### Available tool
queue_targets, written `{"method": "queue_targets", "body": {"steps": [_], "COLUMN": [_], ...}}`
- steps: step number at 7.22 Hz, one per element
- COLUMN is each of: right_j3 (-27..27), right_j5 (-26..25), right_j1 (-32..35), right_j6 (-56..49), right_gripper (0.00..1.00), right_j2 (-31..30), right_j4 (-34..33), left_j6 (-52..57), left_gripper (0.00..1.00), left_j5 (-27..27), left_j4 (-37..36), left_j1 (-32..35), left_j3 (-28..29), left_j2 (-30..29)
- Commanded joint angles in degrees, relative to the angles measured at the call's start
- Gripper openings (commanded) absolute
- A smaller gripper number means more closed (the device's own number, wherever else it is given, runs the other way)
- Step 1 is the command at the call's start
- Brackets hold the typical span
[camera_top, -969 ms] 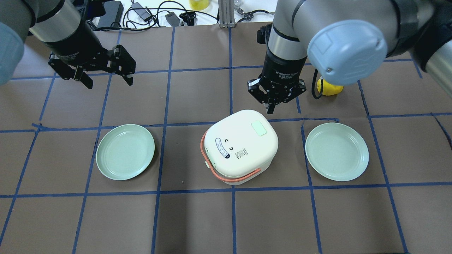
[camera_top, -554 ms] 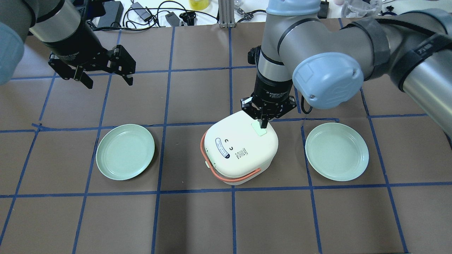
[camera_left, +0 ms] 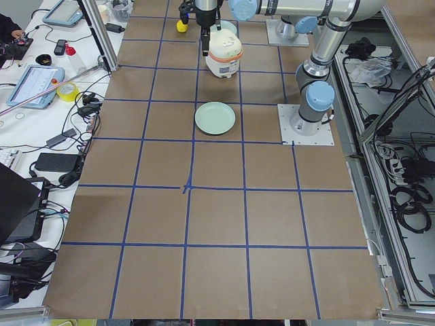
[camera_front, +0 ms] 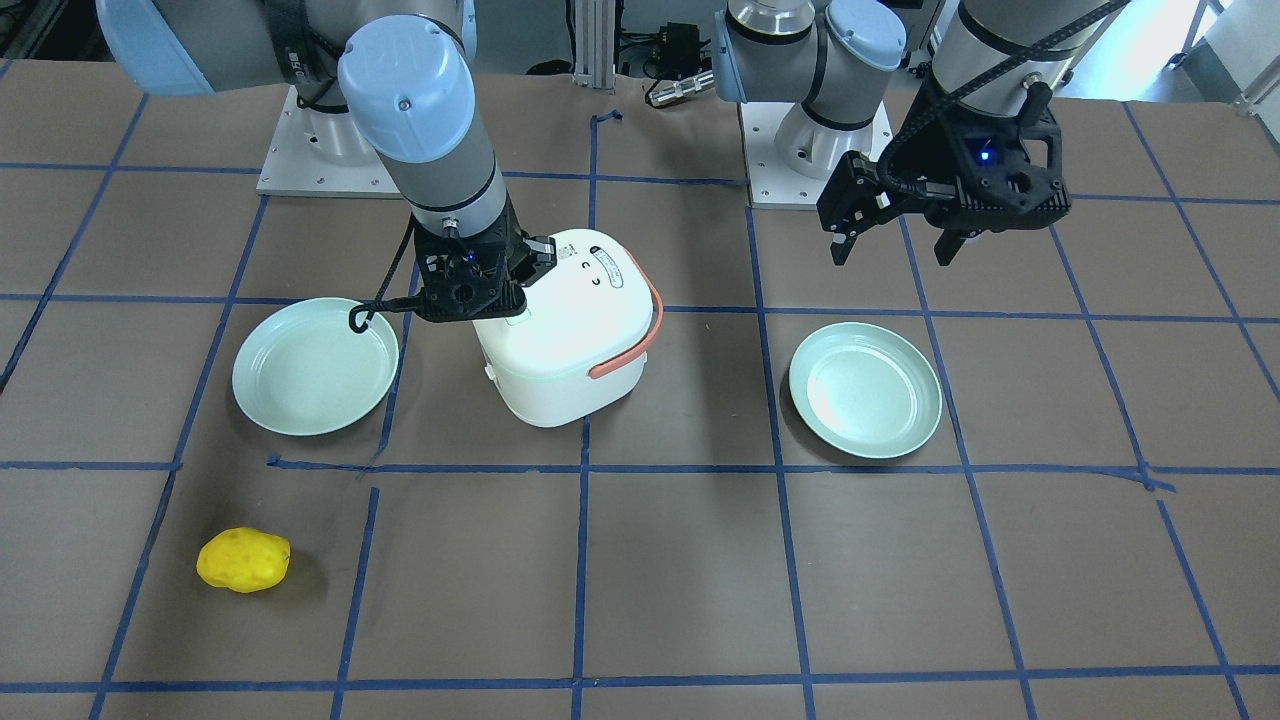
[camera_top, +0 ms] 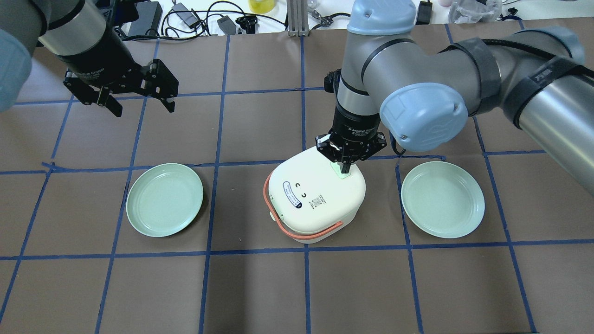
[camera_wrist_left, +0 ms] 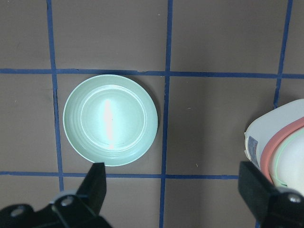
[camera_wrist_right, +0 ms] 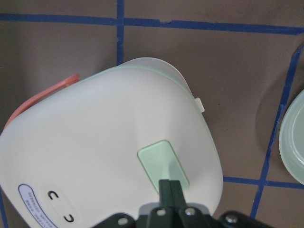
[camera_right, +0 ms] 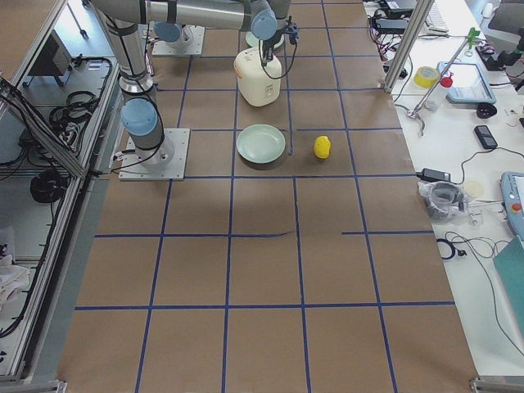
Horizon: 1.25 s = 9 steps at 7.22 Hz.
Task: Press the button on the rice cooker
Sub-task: 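Press down on the green lid button with the right gripper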
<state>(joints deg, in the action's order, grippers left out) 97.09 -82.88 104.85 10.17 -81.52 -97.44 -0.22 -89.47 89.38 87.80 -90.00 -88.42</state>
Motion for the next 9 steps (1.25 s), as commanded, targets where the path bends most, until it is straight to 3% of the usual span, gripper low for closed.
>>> {"method": "queue_targets", "body": {"steps": [1, 6, 8, 9], "right_j3": [0.21, 1.35, -0.57, -3.11], "right_j5": [0.00, 0.00, 1.39, 1.67], "right_j1": [0.00, 0.35, 0.53, 0.70], "right_j6": [0.02, 0.02, 0.46, 0.55], "right_gripper": [0.00, 0.00, 0.00, 0.23], "right_j2": [0.22, 0.31, -0.47, -0.66], "right_j4": [-0.56, -0.65, -0.56, -0.48], "left_j6": [0.04, 0.04, 0.04, 0.04], "left_gripper": [1.00, 1.00, 1.00, 1.00], "left_j5": [0.00, 0.00, 0.00, 0.00], "left_j4": [0.00, 0.00, 0.00, 0.00], "left_j1": [0.00, 0.00, 0.00, 0.00], "left_j3": [0.00, 0.00, 0.00, 0.00], "left_j2": [0.00, 0.00, 0.00, 0.00]}}
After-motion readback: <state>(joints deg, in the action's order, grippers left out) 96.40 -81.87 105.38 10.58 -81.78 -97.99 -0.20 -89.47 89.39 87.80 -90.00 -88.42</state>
